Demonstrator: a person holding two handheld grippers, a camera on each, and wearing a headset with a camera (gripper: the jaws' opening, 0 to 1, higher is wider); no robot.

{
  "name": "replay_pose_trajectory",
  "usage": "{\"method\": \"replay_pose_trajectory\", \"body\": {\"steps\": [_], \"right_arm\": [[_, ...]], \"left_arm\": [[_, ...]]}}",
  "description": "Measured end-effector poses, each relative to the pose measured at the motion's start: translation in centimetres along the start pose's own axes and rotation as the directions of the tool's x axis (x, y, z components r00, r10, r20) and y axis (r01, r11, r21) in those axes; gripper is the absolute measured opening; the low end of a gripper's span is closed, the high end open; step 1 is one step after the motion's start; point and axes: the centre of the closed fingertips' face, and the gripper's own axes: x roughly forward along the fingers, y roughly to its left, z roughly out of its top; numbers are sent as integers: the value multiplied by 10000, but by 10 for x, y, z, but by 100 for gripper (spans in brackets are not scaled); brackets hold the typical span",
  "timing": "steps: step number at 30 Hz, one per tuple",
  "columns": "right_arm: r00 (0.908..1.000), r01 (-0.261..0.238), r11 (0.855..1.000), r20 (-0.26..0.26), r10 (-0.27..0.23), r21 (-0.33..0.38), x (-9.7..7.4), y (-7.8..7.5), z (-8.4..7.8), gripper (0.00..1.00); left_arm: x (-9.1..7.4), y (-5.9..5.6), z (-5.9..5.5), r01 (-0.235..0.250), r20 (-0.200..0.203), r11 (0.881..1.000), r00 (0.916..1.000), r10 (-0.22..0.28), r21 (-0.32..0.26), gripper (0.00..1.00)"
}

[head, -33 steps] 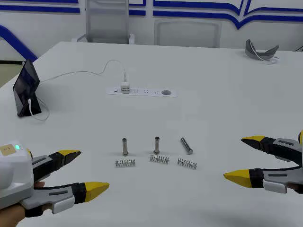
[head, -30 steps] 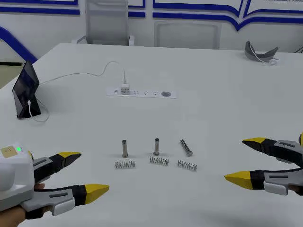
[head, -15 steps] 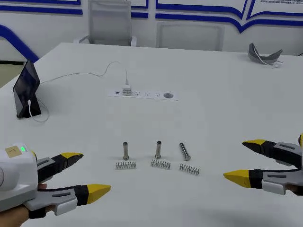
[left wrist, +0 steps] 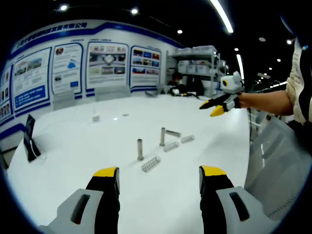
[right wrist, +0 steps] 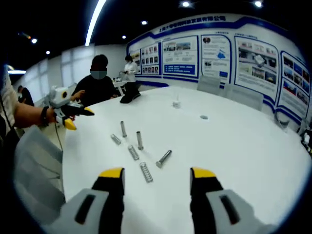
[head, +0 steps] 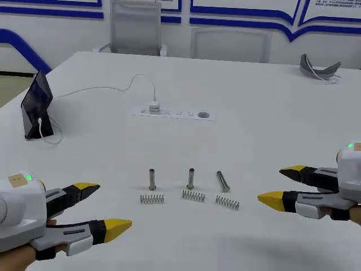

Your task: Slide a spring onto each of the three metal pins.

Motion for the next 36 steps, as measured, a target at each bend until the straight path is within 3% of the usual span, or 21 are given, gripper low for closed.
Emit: {"method": "replay_pose_trajectory", "body": {"steps": [7, 16, 23, 31, 36], "right_arm": [[9989, 327, 9995, -346, -326, 7, 23, -9, 14, 49], [9929, 504, 9983, -1094, -469, 291, 62, -18, 15, 38], [9810, 807, 9960, -1798, -728, 372, 92, -25, 6, 31], [9679, 742, 9957, -2445, -585, 557, 124, -27, -3, 27], [9522, 985, 9920, -2973, -709, 790, 136, -30, -13, 24]], "left_arm": [[3, 0, -1, -12, 39, 10000, 10000, 13, -68, 67], [4, 2, -2, -28, 43, 9999, 10000, 29, -119, 66], [2, 3, -7, -59, -101, 9999, 9999, 57, -154, 65], [7, 7, -9, -108, -155, 9997, 9998, 105, -239, 65], [12, 7, -11, -49, -220, 9996, 9997, 43, -284, 64]]}}
